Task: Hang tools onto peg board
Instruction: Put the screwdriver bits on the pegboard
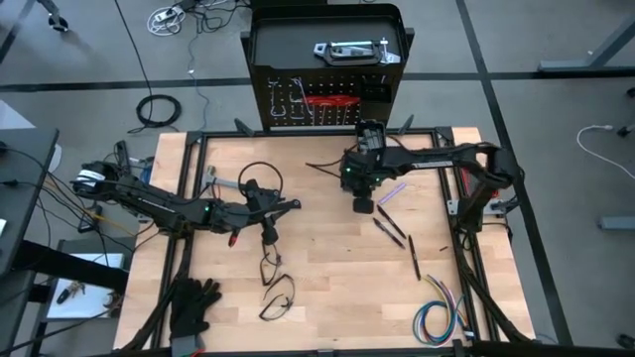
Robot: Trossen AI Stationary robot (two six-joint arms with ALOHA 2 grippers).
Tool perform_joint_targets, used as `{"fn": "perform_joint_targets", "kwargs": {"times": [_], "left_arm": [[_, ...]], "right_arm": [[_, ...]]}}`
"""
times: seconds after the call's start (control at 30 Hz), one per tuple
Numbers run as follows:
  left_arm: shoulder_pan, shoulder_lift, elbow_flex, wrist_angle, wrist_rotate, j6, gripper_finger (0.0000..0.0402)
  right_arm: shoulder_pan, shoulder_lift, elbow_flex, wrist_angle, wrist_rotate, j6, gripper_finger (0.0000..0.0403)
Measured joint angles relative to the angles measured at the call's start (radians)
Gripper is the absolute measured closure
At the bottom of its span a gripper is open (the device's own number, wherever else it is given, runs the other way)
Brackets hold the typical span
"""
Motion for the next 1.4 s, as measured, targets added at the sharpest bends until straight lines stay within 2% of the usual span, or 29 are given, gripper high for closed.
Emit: {"fn": "perform_joint_targets", "kwargs": {"times": [0.1, 0.3, 0.4, 0.5, 0.57, 0.77, 0.93, 1.1, 1.27, 1.4], "left_arm": [[0.0, 0.0, 0.0, 0.001, 0.0, -0.003, 0.0245], [0.0, 0.0, 0.0, 0.008, 0.0, -0.004, 0.0245], [0.0, 0.0, 0.0, 0.009, 0.0, -0.003, 0.0245], [0.0, 0.0, 0.0, 0.008, 0.0, -0.003, 0.0245], [0.0, 0.0, 0.0, 0.008, 0.0, 0.0, 0.0245], [-0.001, 0.0, 0.0, 0.006, 0.0, -0.001, 0.0245], [-0.001, 0.0, 0.0, 0.008, 0.0, 0.0, 0.0245], [-0.002, 0.0, 0.0, 0.0, 0.0, -0.003, 0.0245], [-0.002, 0.0, 0.0, -0.013, 0.0, -0.022, 0.0245], [-0.002, 0.0, 0.0, -0.003, 0.019, -0.023, 0.0245]], "right_arm": [[-0.004, -0.068, -0.001, -0.03, 0.103, -0.002, 0.0308], [-0.079, -0.173, 0.002, 0.041, 0.36, 0.001, 0.0308], [-0.132, -0.185, 0.003, 0.059, 0.43, -0.008, 0.0308], [-0.185, -0.176, 0.003, 0.082, 0.451, -0.008, 0.0308], [-0.211, -0.17, -0.004, 0.114, 0.453, -0.004, 0.0284], [-0.233, -0.156, -0.024, 0.176, 0.448, 0.001, 0.0169], [-0.214, -0.166, -0.023, 0.162, 0.478, -0.014, 0.0143], [-0.18, -0.204, -0.022, 0.089, 0.447, 0.015, 0.0156], [-0.143, -0.224, -0.023, -0.128, 0.148, 0.077, 0.0174], [-0.135, -0.217, -0.091, -0.133, 0.066, 0.203, 0.0175]]}}
